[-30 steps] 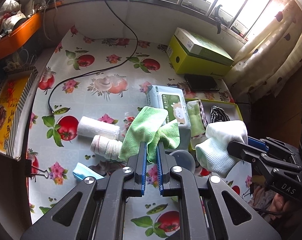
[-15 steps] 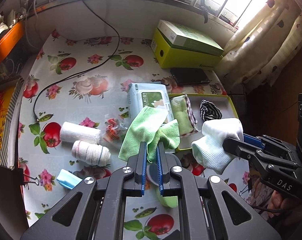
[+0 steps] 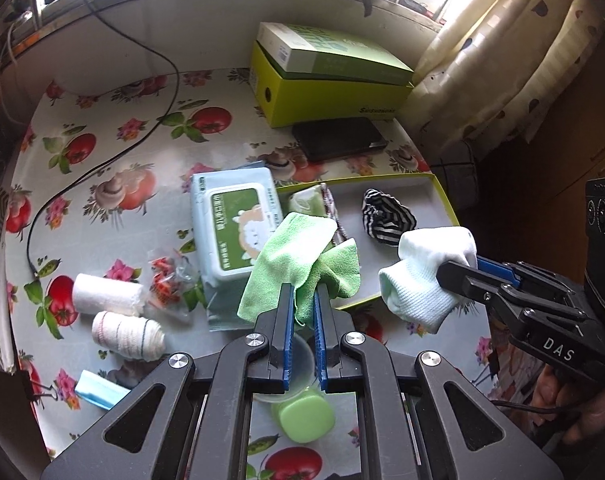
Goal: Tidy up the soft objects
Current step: 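Carry green cloth and white glove over the box tray and open both grippers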
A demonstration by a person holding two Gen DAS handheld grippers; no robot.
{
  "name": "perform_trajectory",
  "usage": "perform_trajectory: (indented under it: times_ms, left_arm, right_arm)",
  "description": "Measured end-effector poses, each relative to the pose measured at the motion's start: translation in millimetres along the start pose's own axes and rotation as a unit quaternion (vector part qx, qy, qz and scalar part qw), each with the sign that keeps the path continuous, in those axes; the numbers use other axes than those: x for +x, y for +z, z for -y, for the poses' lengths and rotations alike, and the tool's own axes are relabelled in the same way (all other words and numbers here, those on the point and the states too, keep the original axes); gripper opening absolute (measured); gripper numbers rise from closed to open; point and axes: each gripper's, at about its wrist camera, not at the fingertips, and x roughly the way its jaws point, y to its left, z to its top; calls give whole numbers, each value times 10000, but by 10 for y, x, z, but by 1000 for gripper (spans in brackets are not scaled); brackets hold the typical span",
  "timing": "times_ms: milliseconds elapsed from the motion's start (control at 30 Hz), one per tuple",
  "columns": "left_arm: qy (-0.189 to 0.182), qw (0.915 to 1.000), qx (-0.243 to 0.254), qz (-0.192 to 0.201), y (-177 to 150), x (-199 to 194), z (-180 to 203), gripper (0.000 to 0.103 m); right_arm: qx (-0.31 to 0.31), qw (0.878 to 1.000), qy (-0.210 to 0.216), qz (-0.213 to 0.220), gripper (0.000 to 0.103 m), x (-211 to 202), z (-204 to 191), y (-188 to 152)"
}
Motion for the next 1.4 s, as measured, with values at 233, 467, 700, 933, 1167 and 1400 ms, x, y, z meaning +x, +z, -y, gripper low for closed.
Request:
perform_trajectory:
  times_ms: [233,467,700,933,1167,1400]
  left_arm:
    - [-181,9991,333,-193,168,285,306,9]
    - [-388,9958,719,-409,324,625,644,9]
    - [-537,9924,879,-670,421,986,838,9]
    - [-659,9889,980,-907,430,1293,936,9]
    - [-378,9889,887,-1132,407,1535,859,9]
    - [-257,9885,708,-1311,350,1682,769,9]
  right_arm:
    - [404,9989,-234,89,22,-31,444,19]
    - [724,9963,-455,121,22,-32,828,25]
    - [934,9936,-633,75,23,81,1109,59]
    - [1134,9907,-749,-106,23,306,1394,87]
    - [1103,9911,-589,-452,23,635,1426,72]
    - [1007,9915,-460,-679,26,790,1374,4]
